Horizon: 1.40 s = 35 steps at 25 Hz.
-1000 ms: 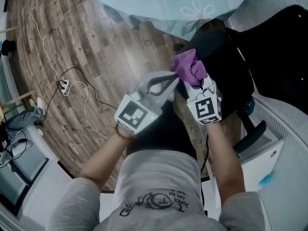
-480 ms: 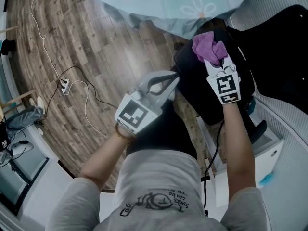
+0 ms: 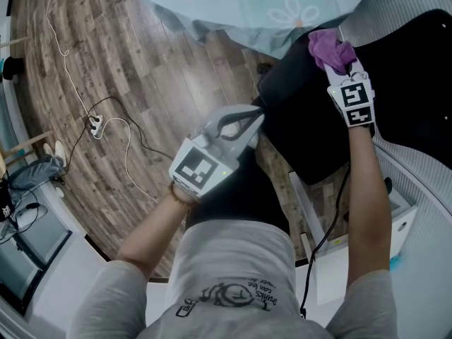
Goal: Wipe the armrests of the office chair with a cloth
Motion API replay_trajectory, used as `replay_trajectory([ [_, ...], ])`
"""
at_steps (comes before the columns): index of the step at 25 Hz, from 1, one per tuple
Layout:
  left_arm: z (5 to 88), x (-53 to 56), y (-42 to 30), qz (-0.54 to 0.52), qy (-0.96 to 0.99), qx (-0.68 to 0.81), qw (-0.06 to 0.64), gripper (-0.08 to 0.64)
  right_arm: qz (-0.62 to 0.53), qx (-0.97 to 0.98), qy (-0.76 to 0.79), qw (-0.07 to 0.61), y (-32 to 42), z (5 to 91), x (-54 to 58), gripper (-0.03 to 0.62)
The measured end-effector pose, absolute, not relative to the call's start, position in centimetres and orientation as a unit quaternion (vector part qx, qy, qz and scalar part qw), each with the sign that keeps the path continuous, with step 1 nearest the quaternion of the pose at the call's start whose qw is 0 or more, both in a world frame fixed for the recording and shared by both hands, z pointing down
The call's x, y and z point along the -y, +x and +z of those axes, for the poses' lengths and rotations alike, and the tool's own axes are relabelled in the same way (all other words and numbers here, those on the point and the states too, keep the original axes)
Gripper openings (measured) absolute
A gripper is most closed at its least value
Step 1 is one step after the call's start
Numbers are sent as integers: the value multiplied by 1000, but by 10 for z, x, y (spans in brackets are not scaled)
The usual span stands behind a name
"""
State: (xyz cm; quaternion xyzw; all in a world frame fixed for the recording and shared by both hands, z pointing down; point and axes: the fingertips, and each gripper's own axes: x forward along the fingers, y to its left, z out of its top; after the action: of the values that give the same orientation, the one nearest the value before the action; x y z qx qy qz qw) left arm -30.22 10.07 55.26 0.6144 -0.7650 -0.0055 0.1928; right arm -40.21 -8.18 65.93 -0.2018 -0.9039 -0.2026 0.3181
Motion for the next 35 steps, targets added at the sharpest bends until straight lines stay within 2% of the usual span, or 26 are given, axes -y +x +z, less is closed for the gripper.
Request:
replay_trajectory([
  [11, 549, -101, -304, -4, 615, 766, 189, 2, -167, 920, -182, 305, -392, 656, 64, 26],
  [20, 547, -98, -303, -2, 616, 764, 191, 2, -144, 920, -239, 274, -356, 648, -16, 26],
  [27, 544, -95, -307, -3, 613, 767, 188, 2, -181, 897, -320, 246, -315, 640, -96, 26],
  [35, 543, -91, -307, -7, 611, 769, 188, 2, -201, 883, -349, 241, -320, 641, -87, 26],
])
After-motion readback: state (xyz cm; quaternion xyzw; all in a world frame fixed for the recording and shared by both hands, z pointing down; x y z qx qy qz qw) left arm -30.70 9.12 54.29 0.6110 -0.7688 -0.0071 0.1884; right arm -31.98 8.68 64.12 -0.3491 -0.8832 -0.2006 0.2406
